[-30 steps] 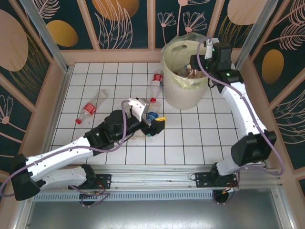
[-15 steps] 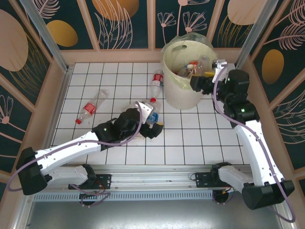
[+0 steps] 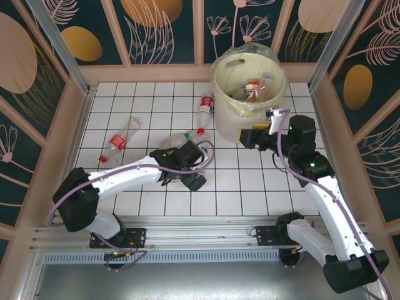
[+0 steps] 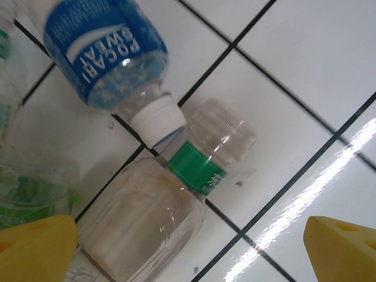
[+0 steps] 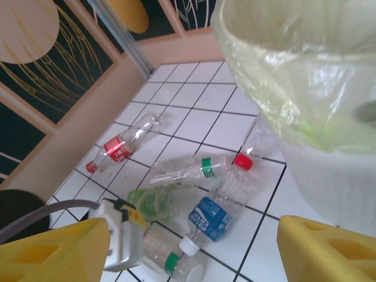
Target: Put the plastic bottles in the bin
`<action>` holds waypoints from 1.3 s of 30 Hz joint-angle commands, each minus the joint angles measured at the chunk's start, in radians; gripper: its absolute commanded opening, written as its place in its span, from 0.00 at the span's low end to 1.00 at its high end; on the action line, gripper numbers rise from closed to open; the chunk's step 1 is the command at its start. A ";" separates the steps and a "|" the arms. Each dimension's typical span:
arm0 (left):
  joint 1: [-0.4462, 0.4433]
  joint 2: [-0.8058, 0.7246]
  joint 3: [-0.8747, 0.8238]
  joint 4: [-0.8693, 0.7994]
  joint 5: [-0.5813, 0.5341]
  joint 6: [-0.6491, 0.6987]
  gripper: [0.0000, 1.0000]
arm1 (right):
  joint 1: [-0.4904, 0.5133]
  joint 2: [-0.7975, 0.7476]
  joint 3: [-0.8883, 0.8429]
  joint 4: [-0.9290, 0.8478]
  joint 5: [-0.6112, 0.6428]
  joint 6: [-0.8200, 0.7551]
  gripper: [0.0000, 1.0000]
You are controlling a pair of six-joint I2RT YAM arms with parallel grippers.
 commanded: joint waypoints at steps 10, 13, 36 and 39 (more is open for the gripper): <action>0.045 0.171 0.077 -0.059 -0.056 0.086 0.98 | 0.010 -0.033 -0.045 0.031 -0.042 0.000 0.76; 0.052 0.202 0.081 -0.081 -0.051 0.078 0.96 | 0.010 -0.035 -0.046 0.028 -0.043 0.000 0.76; 0.047 0.072 -0.053 -0.149 0.079 -0.138 0.67 | 0.013 -0.019 -0.064 0.048 -0.049 0.012 0.76; 0.043 0.090 -0.053 -0.147 0.077 -0.150 0.61 | 0.014 -0.021 -0.061 0.046 -0.049 0.015 0.76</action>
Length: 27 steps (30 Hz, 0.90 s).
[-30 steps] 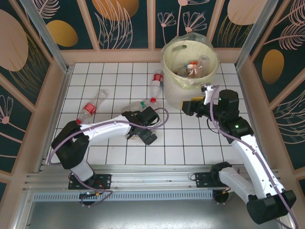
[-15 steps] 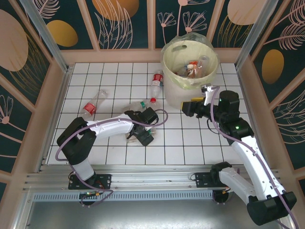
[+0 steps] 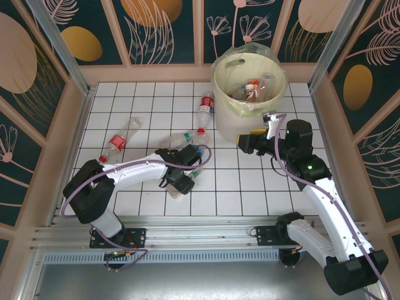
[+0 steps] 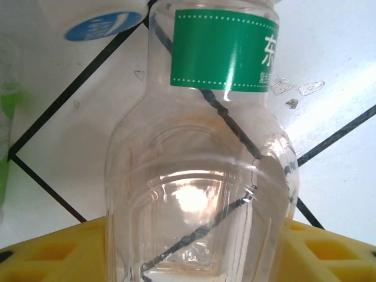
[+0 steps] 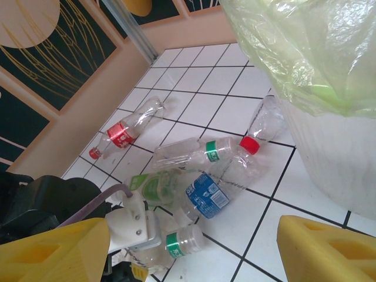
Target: Put the plastic bottles in the bin
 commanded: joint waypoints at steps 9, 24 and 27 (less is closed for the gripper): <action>-0.017 0.029 -0.019 0.012 0.023 -0.062 0.67 | 0.011 -0.007 -0.005 0.026 -0.025 0.016 0.76; -0.023 -0.103 -0.022 0.106 0.106 -0.108 0.56 | 0.032 -0.037 -0.056 0.069 -0.022 0.118 0.75; -0.022 -0.207 -0.025 0.222 0.181 -0.157 0.57 | 0.034 -0.055 -0.092 0.133 -0.036 0.209 0.75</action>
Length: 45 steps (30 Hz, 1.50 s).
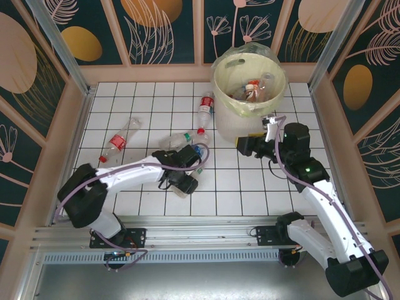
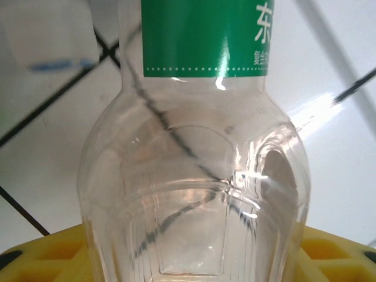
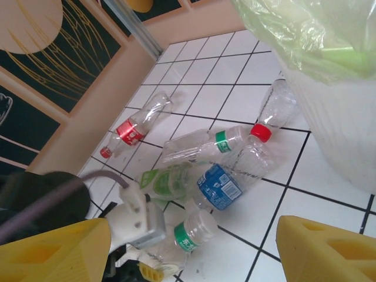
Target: Put the plastic bottles in the bin
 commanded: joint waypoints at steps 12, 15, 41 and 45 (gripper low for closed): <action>-0.004 -0.252 -0.109 0.549 0.317 -0.185 0.57 | 0.111 0.018 -0.095 0.359 -0.139 0.239 0.82; -0.005 -0.265 -0.137 0.644 0.354 -0.212 0.57 | 0.146 0.049 -0.082 0.370 -0.133 0.238 0.82; -0.005 -0.245 -0.187 0.872 0.407 -0.249 0.60 | 0.206 0.135 -0.048 0.404 -0.089 0.245 0.42; -0.005 -0.247 -0.180 0.871 0.396 -0.249 0.73 | 0.206 0.131 -0.025 0.372 -0.070 0.226 0.38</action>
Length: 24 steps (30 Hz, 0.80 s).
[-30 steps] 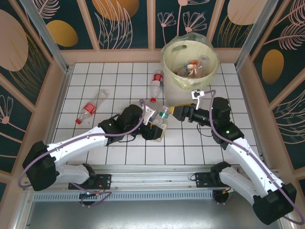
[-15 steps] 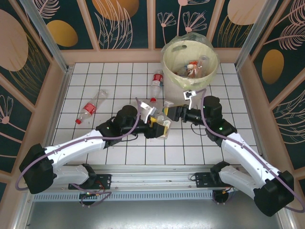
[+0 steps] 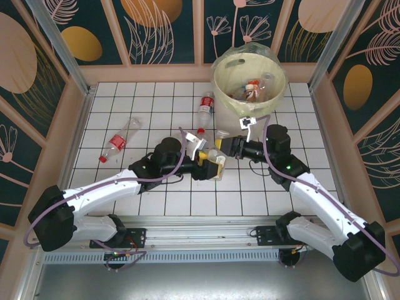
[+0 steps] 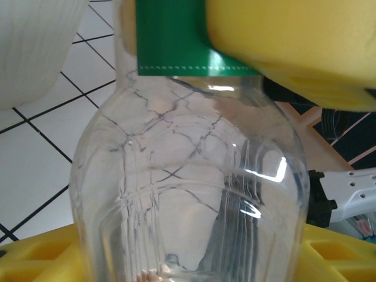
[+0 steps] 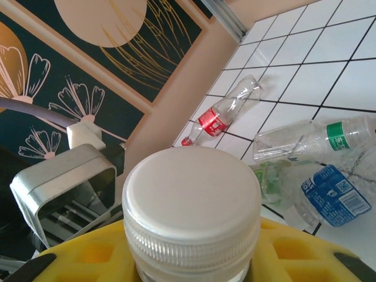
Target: Put the plastic bottles in the bin
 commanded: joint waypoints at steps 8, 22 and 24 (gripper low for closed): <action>-0.005 -0.134 -0.007 0.036 -0.154 0.088 0.99 | 0.004 -0.022 0.226 -0.167 0.129 -0.171 0.38; -0.005 -0.277 0.027 -0.117 -0.320 0.239 0.99 | -0.028 0.116 0.613 -0.191 0.604 -0.466 0.38; -0.005 -0.276 0.025 -0.121 -0.322 0.237 0.99 | -0.056 0.165 0.649 -0.165 0.634 -0.486 0.38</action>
